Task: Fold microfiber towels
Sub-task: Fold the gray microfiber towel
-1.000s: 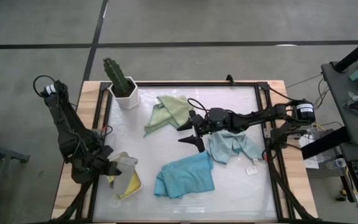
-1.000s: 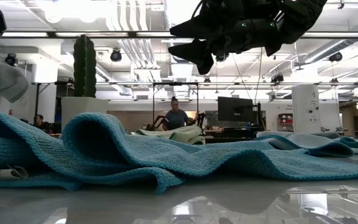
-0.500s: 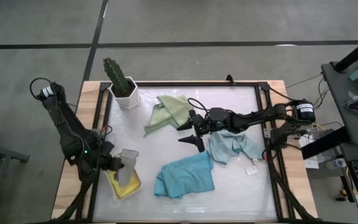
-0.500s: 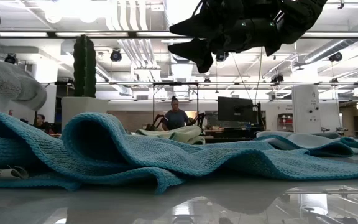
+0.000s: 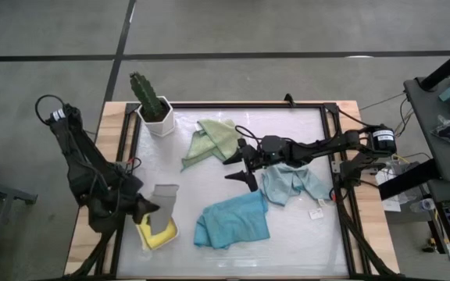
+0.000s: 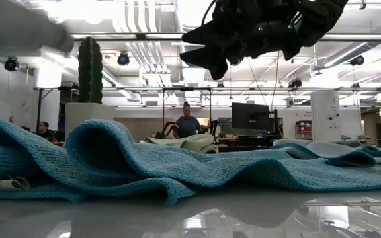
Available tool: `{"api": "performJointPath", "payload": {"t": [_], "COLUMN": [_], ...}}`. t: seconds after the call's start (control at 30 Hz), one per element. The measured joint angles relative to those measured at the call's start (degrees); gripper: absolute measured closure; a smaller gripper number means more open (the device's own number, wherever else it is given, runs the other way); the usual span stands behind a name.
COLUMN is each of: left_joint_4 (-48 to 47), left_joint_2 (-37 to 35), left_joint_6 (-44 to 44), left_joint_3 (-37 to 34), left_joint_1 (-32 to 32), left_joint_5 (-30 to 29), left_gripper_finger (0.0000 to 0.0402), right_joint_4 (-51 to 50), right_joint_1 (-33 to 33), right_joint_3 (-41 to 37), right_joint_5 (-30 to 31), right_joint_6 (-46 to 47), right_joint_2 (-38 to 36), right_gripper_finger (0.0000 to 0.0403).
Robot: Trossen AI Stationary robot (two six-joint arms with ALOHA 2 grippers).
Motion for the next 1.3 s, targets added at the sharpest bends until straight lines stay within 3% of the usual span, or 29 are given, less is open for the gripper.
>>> {"api": "performJointPath", "payload": {"t": [0.2, 0.4, 0.5, 0.7, 0.8, 1.0, 1.13, 1.3], "left_joint_4": [0.02, 0.83, 2.34, 16.32, 23.0, 29.53, 33.47, 34.03], "left_joint_2": [2.04, 6.48, 10.54, 22.28, 27.61, 34.95, 37.55, 38.03], "left_joint_6": [23.14, 39.42, 47.0, 67.29, 74.97, 80.97, 83.8, 85.32], "left_joint_3": [2.22, 0.42, 0.34, 1.24, 1.83, 2.27, 2.27, 2.27], "left_joint_1": [4.09, 17.25, 25.08, 38.67, 41.71, 43.57, 43.49, 43.51], "left_joint_5": [-19.72, -20.65, -17.66, -3.19, 1.81, 3.54, 8.27, 11.73], "left_gripper_finger": [0.0401, 0.0401, 0.0401, 0.0401, 0.0401, 0.0396, 0.0349, 0.0257], "right_joint_4": [-4.22, -10.94, -14.09, -17.03, -17.63, -18.16, -18.33, -18.18], "right_joint_1": [0.16, -1.02, -1.83, -4.02, -4.94, -5.25, -5.23, -5.23], "right_joint_3": [0.0, 0.0, 0.0, 0.0, 0.0, 0.0, 0.0, 0.0], "right_joint_5": [-0.03, 0.0, -0.02, 0.01, -0.02, -0.02, -0.02, -0.02], "right_joint_6": [-2.4, -2.31, -1.75, 0.52, 1.32, 0.9, 0.63, 1.1], "right_joint_2": [-0.02, -0.81, -0.81, -0.81, -0.81, -0.81, -0.81, -0.81], "right_gripper_finger": [0.0156, 0.0156, 0.0156, 0.0156, 0.0156, 0.0156, 0.0156, 0.0156]}}
